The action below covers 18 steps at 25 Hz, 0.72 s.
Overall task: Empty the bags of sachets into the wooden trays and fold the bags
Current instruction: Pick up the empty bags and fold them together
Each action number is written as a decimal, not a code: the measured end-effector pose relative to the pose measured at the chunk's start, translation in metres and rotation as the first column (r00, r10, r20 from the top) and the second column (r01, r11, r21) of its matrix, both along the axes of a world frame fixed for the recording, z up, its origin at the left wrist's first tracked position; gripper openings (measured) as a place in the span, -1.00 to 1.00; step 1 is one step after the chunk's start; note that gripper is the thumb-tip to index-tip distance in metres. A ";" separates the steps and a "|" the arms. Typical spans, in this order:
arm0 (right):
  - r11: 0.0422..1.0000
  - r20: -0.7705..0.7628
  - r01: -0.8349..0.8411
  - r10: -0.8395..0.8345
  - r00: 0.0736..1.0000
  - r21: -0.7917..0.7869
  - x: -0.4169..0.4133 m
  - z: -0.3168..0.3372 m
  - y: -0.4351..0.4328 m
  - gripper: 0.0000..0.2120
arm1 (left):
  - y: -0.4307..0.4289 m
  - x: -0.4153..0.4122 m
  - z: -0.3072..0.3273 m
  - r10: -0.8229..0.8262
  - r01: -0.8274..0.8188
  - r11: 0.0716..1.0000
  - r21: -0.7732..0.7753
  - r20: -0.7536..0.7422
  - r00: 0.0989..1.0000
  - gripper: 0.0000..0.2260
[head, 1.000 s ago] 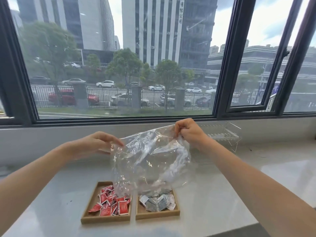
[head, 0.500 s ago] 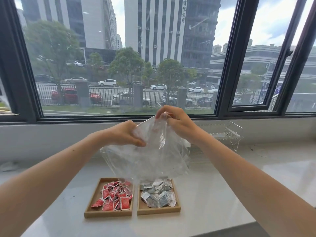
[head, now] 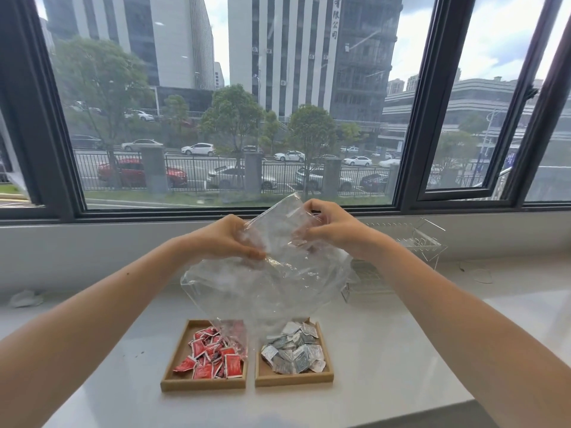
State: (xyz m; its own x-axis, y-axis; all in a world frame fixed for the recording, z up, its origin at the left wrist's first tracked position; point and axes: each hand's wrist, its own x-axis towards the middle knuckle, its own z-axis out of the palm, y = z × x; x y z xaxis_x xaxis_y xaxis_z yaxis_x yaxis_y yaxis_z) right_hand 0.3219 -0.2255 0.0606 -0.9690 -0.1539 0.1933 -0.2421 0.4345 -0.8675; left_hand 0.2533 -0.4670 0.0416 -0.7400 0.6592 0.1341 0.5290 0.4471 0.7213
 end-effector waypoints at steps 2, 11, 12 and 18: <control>0.999 0.009 -0.013 0.013 1.000 -0.042 -0.003 -0.002 0.002 -0.71 | -0.004 0.000 -0.001 -0.057 0.058 0.998 -0.015 0.075 0.996 -0.76; 0.879 0.133 -0.142 0.225 0.965 -0.456 0.001 -0.012 0.016 -0.45 | -0.010 -0.009 -0.014 0.060 -0.145 0.938 0.316 0.263 0.963 -0.87; 0.829 0.118 -0.207 0.310 0.943 -0.519 -0.003 -0.019 0.018 -0.31 | -0.009 -0.009 -0.015 0.055 -0.150 0.928 0.342 0.272 0.961 -0.87; 0.621 0.019 -0.286 0.437 0.899 -0.730 -0.009 -0.038 0.014 0.16 | -0.002 -0.011 -0.018 0.029 -0.199 0.855 0.480 0.339 0.940 -0.71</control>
